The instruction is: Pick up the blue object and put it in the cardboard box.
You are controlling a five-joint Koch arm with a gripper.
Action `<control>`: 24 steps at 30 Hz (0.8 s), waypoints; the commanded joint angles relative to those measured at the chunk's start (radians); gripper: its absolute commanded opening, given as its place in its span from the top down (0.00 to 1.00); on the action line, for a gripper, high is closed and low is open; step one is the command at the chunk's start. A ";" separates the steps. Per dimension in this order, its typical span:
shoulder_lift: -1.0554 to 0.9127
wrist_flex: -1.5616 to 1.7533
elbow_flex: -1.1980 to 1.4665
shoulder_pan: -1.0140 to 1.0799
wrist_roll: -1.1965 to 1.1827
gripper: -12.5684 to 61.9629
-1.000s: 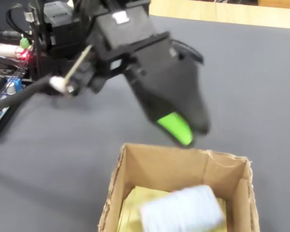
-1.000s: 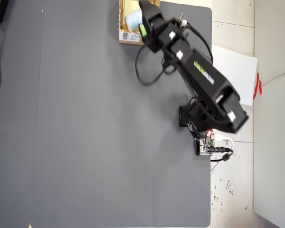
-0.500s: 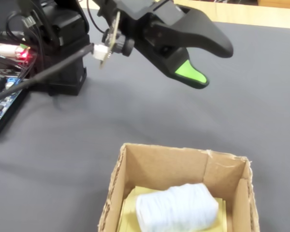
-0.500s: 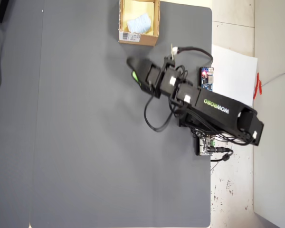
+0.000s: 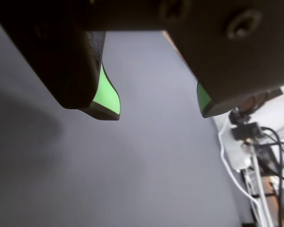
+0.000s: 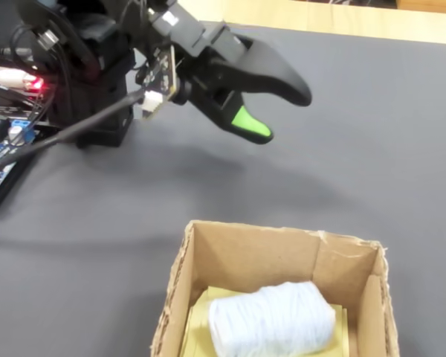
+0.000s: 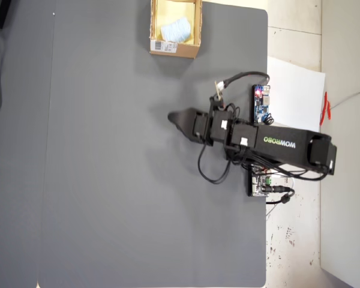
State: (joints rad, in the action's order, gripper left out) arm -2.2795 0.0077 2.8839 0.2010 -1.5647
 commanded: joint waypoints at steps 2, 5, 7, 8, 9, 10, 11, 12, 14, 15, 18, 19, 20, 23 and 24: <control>-0.089 0.080 -0.002 -0.020 -0.048 0.40; -0.089 0.075 0.055 -0.044 -0.077 0.38; -0.091 0.077 0.091 -0.055 -0.092 0.38; -0.091 0.077 0.109 -0.057 -0.101 0.38; -0.089 0.077 0.127 -0.058 -0.107 0.38; -0.089 0.077 0.146 -0.058 -0.115 0.38; -0.091 0.077 0.164 -0.058 -0.132 0.38; -0.089 0.075 0.190 -0.058 -0.155 0.38; -0.089 0.071 0.227 -0.058 -0.156 0.38; -0.089 0.057 0.235 -0.058 -0.161 0.38; -0.091 0.000 0.235 -0.058 -0.158 0.38; -0.089 0.002 0.235 -0.058 -0.160 0.38; -0.091 0.003 0.235 -0.058 -0.161 0.39; -0.089 0.011 0.235 -0.060 -0.167 0.39; -0.089 0.011 0.235 -0.060 -0.167 0.39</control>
State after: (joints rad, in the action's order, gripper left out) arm -2.2795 0.0736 3.0787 0.1411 -1.6751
